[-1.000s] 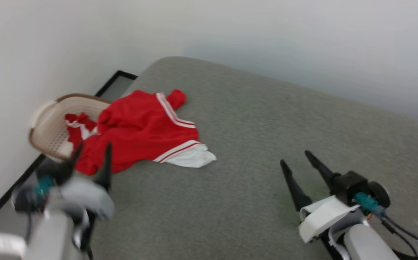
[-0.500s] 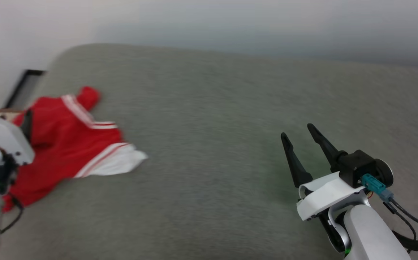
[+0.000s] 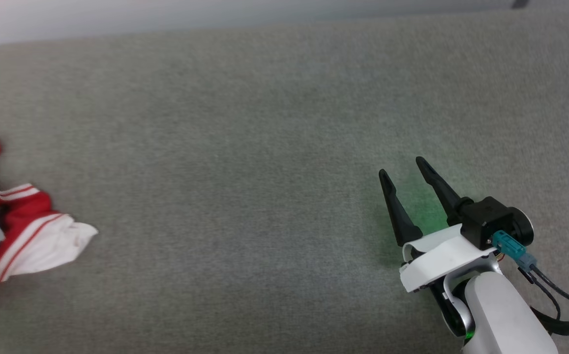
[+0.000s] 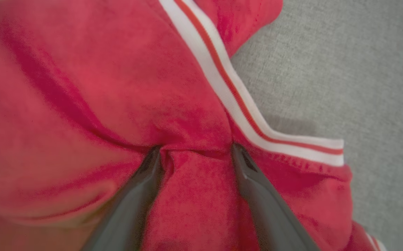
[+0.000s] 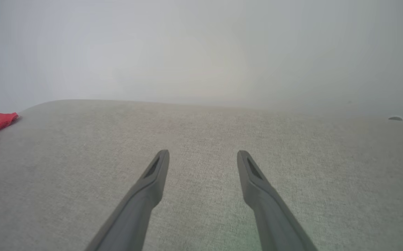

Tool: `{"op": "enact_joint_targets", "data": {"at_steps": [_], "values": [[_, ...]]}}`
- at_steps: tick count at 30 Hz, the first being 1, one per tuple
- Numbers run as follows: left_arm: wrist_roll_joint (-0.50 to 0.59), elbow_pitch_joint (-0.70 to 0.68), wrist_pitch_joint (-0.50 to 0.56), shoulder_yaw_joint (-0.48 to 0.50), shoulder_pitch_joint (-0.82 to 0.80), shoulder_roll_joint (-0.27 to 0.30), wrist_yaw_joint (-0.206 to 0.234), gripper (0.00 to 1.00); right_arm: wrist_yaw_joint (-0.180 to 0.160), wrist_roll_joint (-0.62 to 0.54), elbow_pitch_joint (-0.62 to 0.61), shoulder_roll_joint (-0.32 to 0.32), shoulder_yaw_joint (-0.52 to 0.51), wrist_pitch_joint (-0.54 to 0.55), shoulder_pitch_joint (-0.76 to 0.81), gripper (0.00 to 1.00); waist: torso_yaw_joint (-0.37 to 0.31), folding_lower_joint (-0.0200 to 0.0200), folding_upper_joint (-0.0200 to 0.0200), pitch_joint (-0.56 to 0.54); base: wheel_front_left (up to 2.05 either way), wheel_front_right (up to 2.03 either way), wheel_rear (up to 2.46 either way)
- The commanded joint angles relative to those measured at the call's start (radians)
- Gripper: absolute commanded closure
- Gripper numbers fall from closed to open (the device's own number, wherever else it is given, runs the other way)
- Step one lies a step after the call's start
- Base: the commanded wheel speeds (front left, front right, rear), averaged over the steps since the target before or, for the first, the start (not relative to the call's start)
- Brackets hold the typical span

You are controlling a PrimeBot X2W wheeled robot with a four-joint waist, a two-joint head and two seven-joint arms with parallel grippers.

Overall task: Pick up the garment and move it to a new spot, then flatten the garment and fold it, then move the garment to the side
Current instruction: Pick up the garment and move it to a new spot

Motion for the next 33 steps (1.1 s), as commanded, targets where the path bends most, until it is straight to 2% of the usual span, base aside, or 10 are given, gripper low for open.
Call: {"op": "enact_joint_targets", "data": {"at_steps": [1,3,4,5,6,8,18,25,28,33], "values": [[-0.010,0.019,0.013,0.001,0.010,-0.022,0.008,0.00,-0.001,-0.005,-0.002,0.004,-0.003,-0.001,-0.012,0.00,-0.054,0.0000,0.0000,0.066,0.00,0.00,0.00],[-0.012,0.027,0.012,-0.001,0.013,-0.035,0.006,0.00,-0.001,-0.012,-0.001,0.004,-0.001,-0.001,-0.014,0.00,-0.052,0.0000,0.0000,0.072,0.00,0.00,0.00],[-0.012,0.029,0.011,-0.004,0.015,-0.048,0.005,0.06,-0.001,-0.014,0.001,0.003,-0.001,-0.001,-0.014,0.00,-0.049,0.0000,0.0000,0.071,0.00,0.00,0.00],[-0.011,0.031,0.012,-0.008,0.018,-0.058,0.003,0.23,-0.001,-0.014,0.003,0.003,0.001,-0.001,-0.013,0.00,-0.046,0.0000,0.0000,0.068,0.00,0.00,0.00],[-0.011,0.033,0.006,-0.011,0.020,-0.062,0.000,0.56,-0.001,-0.016,0.004,0.002,0.003,-0.001,-0.012,0.00,-0.043,0.0000,0.0000,0.064,0.00,0.00,0.00],[-0.014,0.034,-0.018,-0.011,0.026,-0.065,-0.005,1.00,-0.001,-0.017,0.007,0.002,0.007,-0.001,-0.012,0.00,-0.036,0.0000,0.0000,0.048,0.00,0.00,0.00],[0.016,0.011,-0.201,-0.029,0.016,-0.017,-0.012,1.00,-0.001,0.008,0.031,0.004,0.022,0.000,0.022,0.00,-0.006,0.0000,0.0000,-0.072,0.00,0.00,0.00],[-0.013,-0.033,-0.288,-0.026,-0.011,-0.049,-0.022,1.00,-0.001,0.030,0.043,0.008,0.011,0.000,0.070,0.00,0.004,0.0000,0.0000,-0.159,0.00,0.00,0.00],[-0.042,-0.101,-0.285,-0.042,-0.012,-0.081,-0.023,1.00,-0.001,0.042,0.042,0.010,-0.001,-0.001,0.094,0.00,0.003,0.0000,0.0000,-0.191,0.00,0.00,0.00],[-0.146,-0.314,-0.233,-0.087,0.034,-0.112,-0.023,1.00,-0.001,0.058,0.033,0.015,-0.026,0.000,0.134,0.00,-0.012,0.0000,0.0000,-0.220,0.00,0.00,0.00]]}}
